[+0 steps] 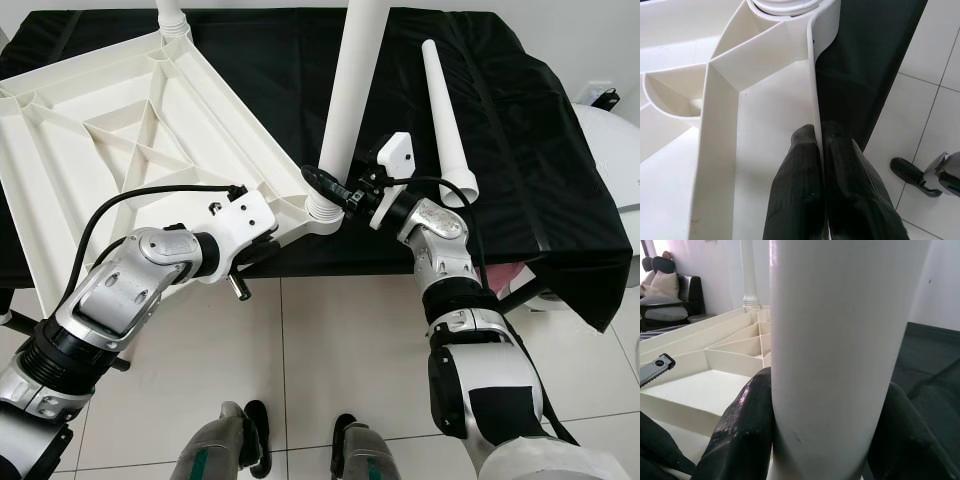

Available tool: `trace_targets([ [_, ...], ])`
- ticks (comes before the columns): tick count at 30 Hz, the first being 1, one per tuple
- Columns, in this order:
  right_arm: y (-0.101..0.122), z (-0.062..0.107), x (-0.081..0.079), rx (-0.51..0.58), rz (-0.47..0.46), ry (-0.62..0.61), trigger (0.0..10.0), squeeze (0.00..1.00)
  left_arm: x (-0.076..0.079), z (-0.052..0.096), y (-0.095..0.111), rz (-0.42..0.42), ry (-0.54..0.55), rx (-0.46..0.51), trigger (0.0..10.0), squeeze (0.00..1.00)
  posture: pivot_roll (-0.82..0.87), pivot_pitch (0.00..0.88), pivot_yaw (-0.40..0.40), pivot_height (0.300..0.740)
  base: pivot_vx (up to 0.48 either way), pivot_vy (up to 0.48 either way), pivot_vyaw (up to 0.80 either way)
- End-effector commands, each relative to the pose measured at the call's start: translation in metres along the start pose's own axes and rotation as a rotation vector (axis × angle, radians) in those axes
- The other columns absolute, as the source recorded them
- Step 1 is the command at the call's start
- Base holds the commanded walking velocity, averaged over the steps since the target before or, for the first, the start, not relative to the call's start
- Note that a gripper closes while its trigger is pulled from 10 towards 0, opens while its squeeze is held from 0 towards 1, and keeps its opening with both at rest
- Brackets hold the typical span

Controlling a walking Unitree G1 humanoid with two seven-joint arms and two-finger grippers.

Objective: Building children table

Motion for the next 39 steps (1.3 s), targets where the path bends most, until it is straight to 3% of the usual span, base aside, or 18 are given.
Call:
trace_targets([
  [1, -0.022, 0.005, -0.013, -0.076, -0.053, 0.016, 10.0, 0.0, -0.011, 0.004, 0.014, -0.065, 0.08, 0.035, 10.0, 0.0, -0.03, 0.196, -0.002, 0.74, 0.0, 0.0, 0.0],
  [39, -0.033, -0.004, -0.027, -0.139, -0.055, -0.226, 10.0, 0.0, -0.01, 0.005, 0.02, -0.066, 0.088, 0.053, 10.0, 0.0, -0.03, 0.204, -0.008, 0.74, 0.0, 0.0, 0.0],
])
Point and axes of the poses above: a point about 5 cm out from each wrist's last joint towards the gripper, its own z axis pointing back from the gripper into the wrist, its own y axis along the axis of the wrist's last joint, x = y × z, the point moved 4 cm from there along -z, pointing out of the wrist towards the gripper, and after that the axes turned 8 degrees about z, right-handed, at the moved point
